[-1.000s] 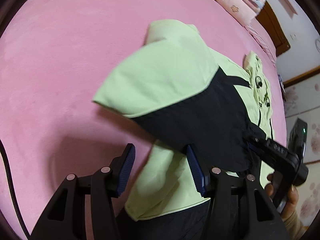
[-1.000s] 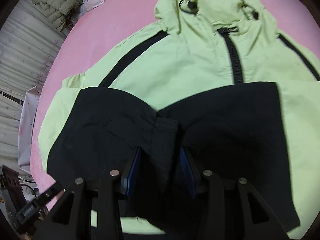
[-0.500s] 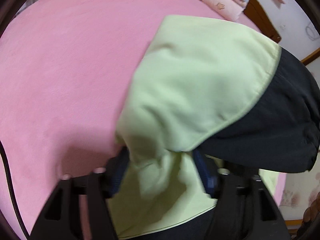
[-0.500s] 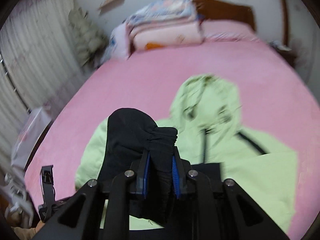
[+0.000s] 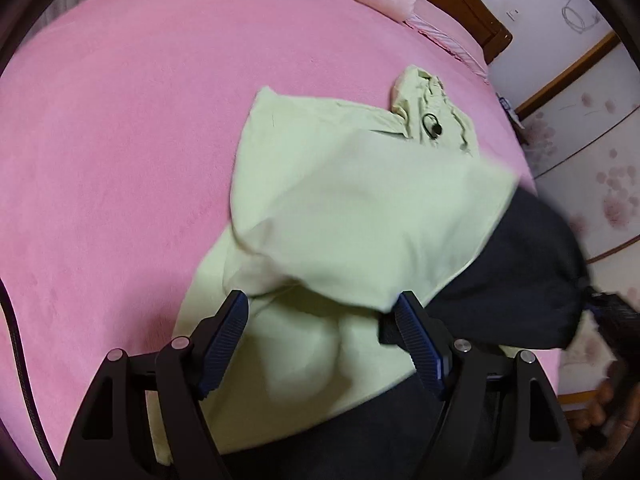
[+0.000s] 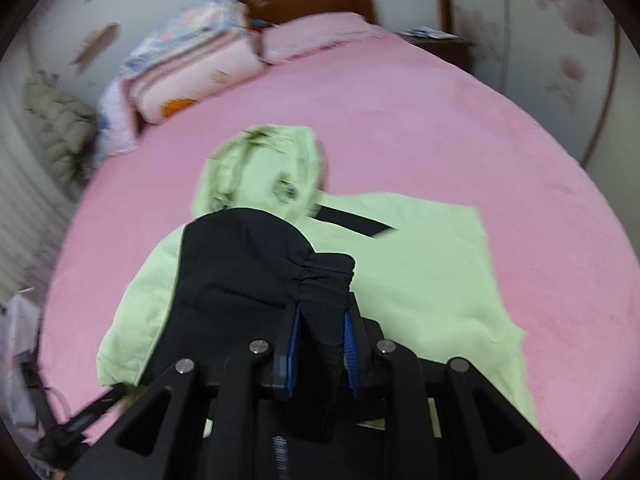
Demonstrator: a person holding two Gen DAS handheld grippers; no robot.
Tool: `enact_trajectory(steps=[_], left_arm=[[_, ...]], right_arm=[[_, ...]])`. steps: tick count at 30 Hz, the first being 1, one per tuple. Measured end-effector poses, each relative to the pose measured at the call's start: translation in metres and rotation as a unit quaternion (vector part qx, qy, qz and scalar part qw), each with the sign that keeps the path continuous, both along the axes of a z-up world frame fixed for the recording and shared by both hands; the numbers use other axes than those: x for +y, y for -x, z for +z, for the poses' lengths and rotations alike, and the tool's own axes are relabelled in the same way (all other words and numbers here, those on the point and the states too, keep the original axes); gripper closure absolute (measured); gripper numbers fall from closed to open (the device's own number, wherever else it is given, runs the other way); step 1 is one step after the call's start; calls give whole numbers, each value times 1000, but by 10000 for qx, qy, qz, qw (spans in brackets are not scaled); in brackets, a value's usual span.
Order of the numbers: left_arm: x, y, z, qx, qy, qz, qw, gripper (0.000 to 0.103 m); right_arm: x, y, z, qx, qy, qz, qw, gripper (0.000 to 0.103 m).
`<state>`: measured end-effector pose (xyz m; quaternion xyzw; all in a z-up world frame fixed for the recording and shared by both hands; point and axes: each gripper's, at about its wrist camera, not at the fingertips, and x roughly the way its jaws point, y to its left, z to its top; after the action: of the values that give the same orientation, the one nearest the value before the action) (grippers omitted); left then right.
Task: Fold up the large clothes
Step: 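Open the left tool and smooth the folded jacket side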
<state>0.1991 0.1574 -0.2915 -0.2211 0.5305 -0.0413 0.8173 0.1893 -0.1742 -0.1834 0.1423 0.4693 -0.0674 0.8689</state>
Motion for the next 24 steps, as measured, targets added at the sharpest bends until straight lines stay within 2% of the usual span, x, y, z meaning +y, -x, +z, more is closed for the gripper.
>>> enact_trajectory(steps=[4,7,10,12,14,16,18,20,22,23,24], left_arm=[[12,9,6,44,10,156,9999,28],[20,11,4,60,-66,290,9995,28],[21,5,-4,163,-275,397,9987,28],[18,-3,-13,261,-505,441,9974,28],[13,-11,-20,323,-566,470,9968,28],[7,-18,-27,339,-639,473,9963,28],[1,-24,-34,398,-877,421,9945,28],[-6,-33,-43,544,-1357,343,9887,28],[-10,-39,-53,666,-1865,298,9797,48],[-9,-40,-56,691,-1939,277,9782,52],[-7,-41,-58,686,-1989,309,9771,63]], right_arm=[[-18,-2,-21,402,262,-147,9987,84],[-26,-2,-33,537,394,-128,9977,84],[-26,-6,-42,626,493,3,9968,84],[-25,-11,-53,892,561,24,9944,83],[-31,-17,-68,1237,616,-182,9902,81],[-41,-14,-74,1308,429,-392,9897,79],[-48,-9,-76,1265,277,-547,9901,76],[-53,-3,-77,1239,267,-669,9897,75],[-56,0,-82,1255,290,-703,9892,74],[-58,0,-86,1282,277,-701,9889,74],[-60,0,-90,1322,251,-705,9884,74]])
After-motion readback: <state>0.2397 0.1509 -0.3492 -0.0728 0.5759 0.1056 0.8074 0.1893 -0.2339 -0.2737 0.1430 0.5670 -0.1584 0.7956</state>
